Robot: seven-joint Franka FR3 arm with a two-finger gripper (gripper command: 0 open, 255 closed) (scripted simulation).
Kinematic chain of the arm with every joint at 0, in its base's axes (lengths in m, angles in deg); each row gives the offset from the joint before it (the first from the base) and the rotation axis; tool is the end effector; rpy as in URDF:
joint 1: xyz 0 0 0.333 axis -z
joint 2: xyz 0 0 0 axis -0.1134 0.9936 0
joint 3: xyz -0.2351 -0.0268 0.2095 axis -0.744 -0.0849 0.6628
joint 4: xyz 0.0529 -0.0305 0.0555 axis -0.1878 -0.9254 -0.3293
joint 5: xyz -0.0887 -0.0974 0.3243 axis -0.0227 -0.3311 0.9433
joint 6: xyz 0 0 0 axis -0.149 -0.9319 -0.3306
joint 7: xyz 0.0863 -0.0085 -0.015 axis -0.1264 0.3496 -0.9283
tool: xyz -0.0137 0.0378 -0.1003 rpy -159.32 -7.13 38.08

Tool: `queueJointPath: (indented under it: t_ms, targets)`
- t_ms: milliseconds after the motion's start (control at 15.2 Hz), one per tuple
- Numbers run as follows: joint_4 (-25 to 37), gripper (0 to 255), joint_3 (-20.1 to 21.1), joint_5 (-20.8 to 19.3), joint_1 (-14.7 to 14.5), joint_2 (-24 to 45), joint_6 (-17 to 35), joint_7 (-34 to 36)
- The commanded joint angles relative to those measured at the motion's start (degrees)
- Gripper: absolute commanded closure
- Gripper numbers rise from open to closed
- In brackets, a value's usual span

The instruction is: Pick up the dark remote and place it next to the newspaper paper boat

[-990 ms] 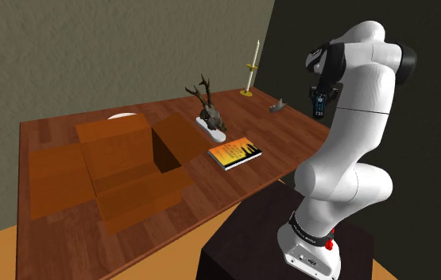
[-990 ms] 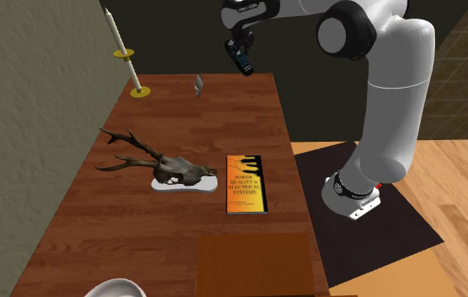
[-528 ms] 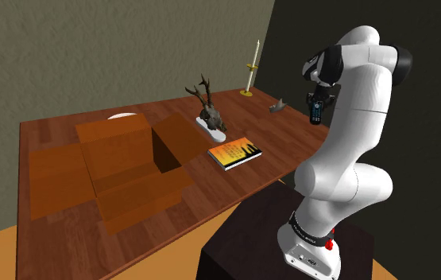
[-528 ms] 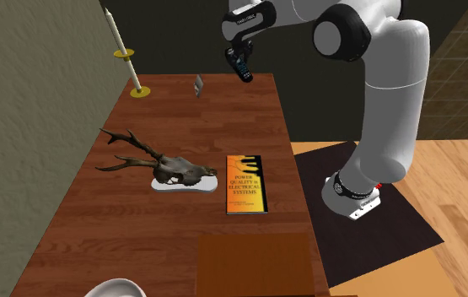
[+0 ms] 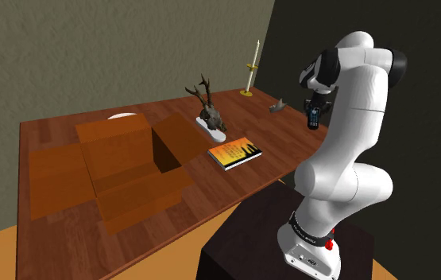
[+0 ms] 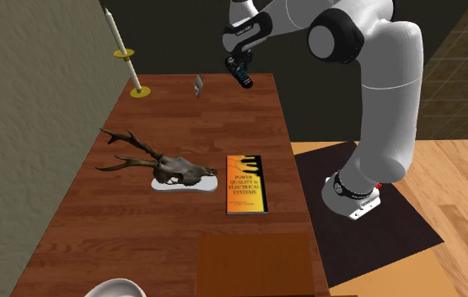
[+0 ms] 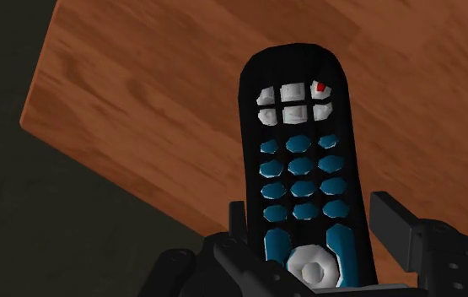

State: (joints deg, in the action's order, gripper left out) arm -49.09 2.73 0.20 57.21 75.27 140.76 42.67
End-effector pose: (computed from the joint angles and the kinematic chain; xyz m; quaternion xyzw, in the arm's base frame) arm 0.2116 -0.6105 0.3838 0.8220 -0.5577 0.0266 0.1123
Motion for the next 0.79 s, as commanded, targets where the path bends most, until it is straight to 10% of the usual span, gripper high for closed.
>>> queueJointPath:
  t_ms: [0,660,726]
  targets:
    - [-0.6,255,0.2,0.3,0.1,0.8,1.3,0.0]
    - [-1.1,255,0.4,0.5,0.2,1.5,2.5,0.0]
    - [-1.1,0,0.4,0.5,0.2,1.5,2.5,0.0]
